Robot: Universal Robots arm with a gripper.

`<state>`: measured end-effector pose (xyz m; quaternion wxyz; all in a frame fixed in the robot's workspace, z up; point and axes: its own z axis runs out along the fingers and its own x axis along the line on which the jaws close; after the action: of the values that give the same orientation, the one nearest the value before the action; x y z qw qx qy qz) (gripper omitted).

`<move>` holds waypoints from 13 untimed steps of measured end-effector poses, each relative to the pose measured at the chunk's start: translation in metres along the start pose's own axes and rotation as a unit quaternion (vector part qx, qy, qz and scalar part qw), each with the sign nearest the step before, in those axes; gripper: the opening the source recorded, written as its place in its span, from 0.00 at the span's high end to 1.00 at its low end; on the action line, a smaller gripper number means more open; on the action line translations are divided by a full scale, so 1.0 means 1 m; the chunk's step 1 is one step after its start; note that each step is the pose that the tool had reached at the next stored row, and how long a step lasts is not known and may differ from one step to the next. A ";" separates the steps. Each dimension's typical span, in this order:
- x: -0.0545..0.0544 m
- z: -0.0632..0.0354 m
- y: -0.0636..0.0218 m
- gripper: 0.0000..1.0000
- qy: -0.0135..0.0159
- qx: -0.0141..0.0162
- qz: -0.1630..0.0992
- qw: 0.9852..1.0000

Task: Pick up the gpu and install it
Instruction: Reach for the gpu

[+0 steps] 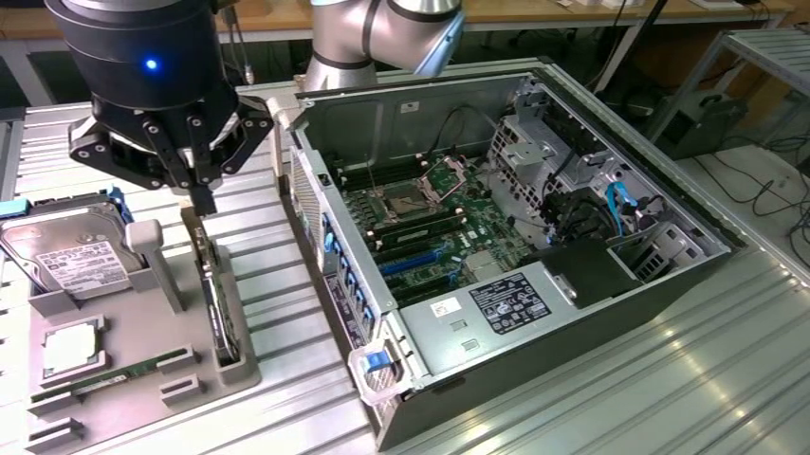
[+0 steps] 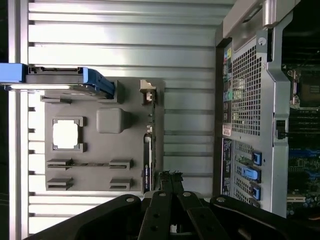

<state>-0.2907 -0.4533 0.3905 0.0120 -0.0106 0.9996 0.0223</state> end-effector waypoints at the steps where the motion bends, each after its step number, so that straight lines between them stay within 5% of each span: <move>1: 0.001 0.0000 0.0000 0.89 0.000 0.000 -0.001 1.000; 13: 0.012 0.0000 0.0002 0.89 0.000 0.000 -0.009 1.000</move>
<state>-0.3028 -0.4533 0.3902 0.0118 -0.0191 0.9995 0.0224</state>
